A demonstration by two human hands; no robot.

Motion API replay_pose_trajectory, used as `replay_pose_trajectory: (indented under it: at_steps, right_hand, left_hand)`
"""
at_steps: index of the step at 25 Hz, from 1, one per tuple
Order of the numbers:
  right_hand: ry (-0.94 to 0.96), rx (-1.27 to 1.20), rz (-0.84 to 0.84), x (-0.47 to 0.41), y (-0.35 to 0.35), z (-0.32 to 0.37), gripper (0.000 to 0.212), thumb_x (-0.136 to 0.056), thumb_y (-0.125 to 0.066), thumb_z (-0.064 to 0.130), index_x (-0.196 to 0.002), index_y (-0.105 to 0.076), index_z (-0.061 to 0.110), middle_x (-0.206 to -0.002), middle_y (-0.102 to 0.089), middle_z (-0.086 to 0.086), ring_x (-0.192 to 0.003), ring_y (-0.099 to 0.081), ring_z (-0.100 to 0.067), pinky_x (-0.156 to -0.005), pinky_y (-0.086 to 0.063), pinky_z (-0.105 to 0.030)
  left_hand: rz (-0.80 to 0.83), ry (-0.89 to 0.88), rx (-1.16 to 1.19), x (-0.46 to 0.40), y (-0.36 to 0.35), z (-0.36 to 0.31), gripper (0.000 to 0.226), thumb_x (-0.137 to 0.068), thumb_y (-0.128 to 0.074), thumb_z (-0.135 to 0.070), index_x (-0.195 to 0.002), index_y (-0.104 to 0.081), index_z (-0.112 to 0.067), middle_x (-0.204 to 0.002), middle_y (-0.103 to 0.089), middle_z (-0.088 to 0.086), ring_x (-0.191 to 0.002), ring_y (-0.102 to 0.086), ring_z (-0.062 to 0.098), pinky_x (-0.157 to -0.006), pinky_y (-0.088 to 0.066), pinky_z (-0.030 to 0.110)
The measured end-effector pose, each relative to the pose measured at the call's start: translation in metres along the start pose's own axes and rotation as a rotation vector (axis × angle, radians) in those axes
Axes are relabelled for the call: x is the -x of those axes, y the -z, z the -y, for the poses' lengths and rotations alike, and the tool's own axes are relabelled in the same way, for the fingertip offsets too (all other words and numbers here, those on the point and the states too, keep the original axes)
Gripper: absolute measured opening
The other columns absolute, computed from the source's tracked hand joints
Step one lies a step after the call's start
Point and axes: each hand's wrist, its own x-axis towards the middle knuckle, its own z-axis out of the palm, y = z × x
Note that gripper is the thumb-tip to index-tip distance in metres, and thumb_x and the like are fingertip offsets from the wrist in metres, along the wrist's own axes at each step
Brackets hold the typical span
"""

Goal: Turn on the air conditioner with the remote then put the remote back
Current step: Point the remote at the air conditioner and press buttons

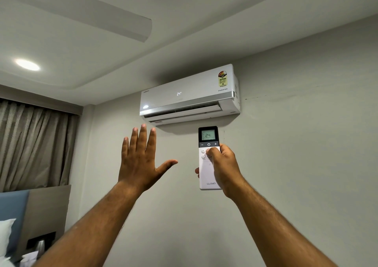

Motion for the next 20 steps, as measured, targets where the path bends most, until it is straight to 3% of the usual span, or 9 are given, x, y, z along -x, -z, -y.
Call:
replay_pose_trajectory:
  at_steps: [6,20]
  right_hand:
    - [-0.002,-0.005,0.006,0.0016,0.0,0.0013,0.008,-0.094,-0.048,0.019,-0.099,-0.054,0.021,-0.089,-0.068,-0.008,-0.058,-0.073,-0.027,-0.047,-0.056,-0.03]
    - [-0.002,0.015,0.009,0.0014,-0.0015,0.0024,0.007,-0.095,-0.048,0.019,-0.099,-0.053,0.02,-0.094,-0.068,-0.01,-0.062,-0.073,-0.03,-0.049,-0.056,-0.03]
  left_hand:
    - [0.01,0.004,0.001,0.0005,-0.0006,0.001,0.104,-0.069,-0.009,-0.087,-0.145,0.014,-0.02,-0.156,0.014,0.008,-0.146,0.01,0.029,-0.117,0.002,0.05]
    - [0.017,0.003,-0.008,0.0019,0.0006,0.0018,0.105,-0.069,-0.007,-0.087,-0.145,0.015,-0.019,-0.157,0.013,0.009,-0.146,0.011,0.029,-0.117,0.004,0.048]
